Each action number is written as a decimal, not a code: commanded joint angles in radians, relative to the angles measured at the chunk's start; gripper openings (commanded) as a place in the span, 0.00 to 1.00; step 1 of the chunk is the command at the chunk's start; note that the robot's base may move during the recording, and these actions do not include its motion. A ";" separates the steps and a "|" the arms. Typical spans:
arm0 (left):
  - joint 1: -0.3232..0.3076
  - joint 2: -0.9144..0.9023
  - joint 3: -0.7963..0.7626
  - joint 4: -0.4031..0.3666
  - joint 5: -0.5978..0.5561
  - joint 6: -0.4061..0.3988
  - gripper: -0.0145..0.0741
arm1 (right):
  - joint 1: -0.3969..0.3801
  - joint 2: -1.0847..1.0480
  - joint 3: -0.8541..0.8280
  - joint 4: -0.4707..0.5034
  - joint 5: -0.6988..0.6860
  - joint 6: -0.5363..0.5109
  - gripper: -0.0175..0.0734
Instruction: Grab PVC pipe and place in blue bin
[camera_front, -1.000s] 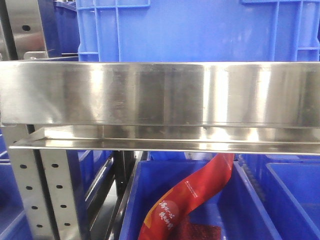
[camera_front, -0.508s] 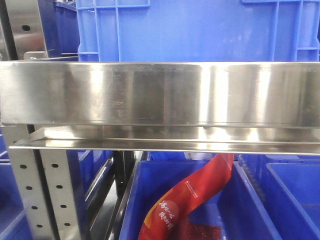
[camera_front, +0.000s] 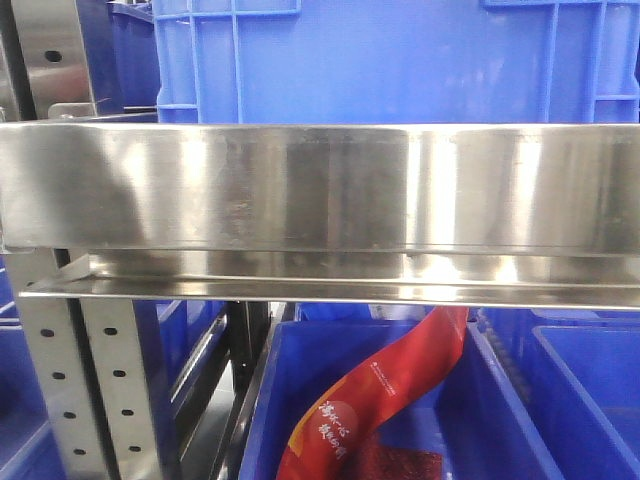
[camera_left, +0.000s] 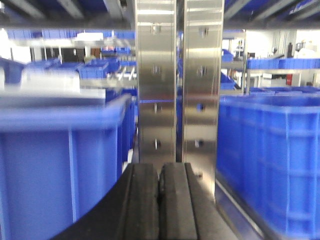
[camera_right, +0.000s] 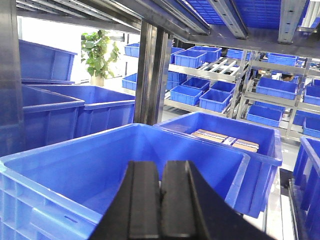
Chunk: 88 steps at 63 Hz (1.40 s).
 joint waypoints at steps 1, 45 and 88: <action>0.005 -0.023 0.039 0.003 -0.010 -0.012 0.04 | 0.001 -0.007 0.002 -0.010 -0.014 -0.001 0.01; 0.005 -0.104 0.192 0.113 -0.142 -0.090 0.04 | 0.001 -0.007 0.002 -0.010 -0.014 -0.001 0.01; 0.005 -0.104 0.273 0.099 -0.222 -0.090 0.04 | 0.001 -0.007 0.002 -0.010 -0.014 -0.001 0.01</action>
